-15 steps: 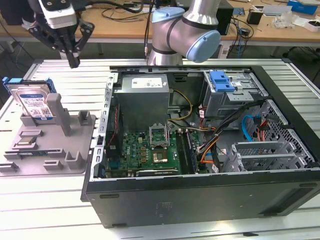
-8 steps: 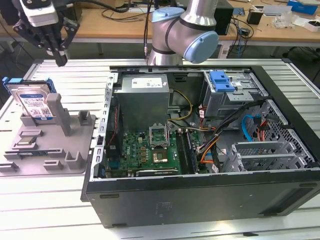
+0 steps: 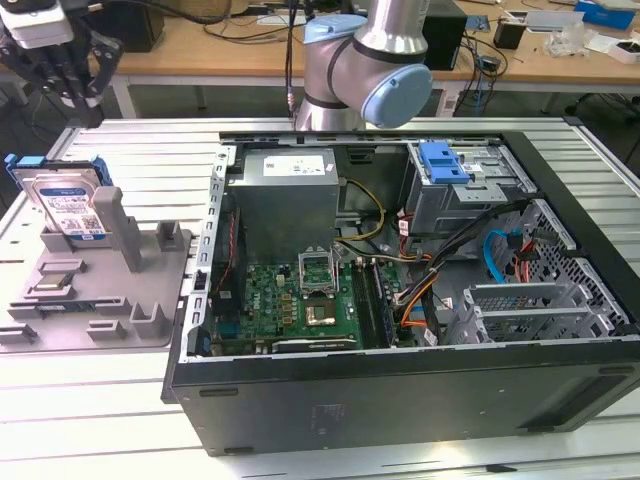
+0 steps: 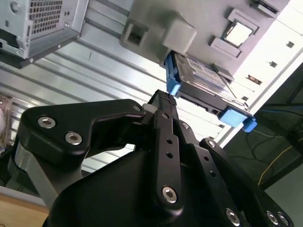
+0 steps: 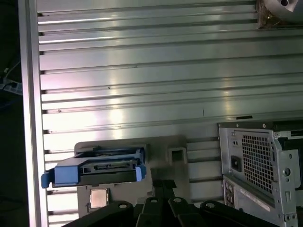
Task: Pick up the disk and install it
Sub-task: 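Reach for the disk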
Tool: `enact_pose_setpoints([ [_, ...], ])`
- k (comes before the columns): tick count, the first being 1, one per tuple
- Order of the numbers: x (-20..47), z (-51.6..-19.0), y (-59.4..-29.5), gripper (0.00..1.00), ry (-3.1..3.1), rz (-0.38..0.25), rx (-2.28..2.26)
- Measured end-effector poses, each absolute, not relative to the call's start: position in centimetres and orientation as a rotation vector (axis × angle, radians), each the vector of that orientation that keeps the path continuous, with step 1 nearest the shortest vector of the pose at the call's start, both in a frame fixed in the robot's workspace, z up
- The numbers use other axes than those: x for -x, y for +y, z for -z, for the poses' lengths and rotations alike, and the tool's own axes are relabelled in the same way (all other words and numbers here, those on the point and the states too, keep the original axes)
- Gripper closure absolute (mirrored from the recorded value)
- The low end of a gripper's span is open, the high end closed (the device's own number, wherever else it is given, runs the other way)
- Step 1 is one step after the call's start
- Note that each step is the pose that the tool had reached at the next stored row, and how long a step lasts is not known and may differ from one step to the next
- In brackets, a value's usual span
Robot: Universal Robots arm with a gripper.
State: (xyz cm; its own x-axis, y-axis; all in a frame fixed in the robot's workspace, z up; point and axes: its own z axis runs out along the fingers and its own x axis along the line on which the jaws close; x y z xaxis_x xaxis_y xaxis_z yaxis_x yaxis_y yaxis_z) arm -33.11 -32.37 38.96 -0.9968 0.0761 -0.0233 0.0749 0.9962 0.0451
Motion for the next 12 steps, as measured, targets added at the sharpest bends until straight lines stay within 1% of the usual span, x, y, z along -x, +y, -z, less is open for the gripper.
enact_pose_setpoints([
  [12, 37.9, -38.8, -30.8, 0.89, 3.114, -0.069, -0.118],
])
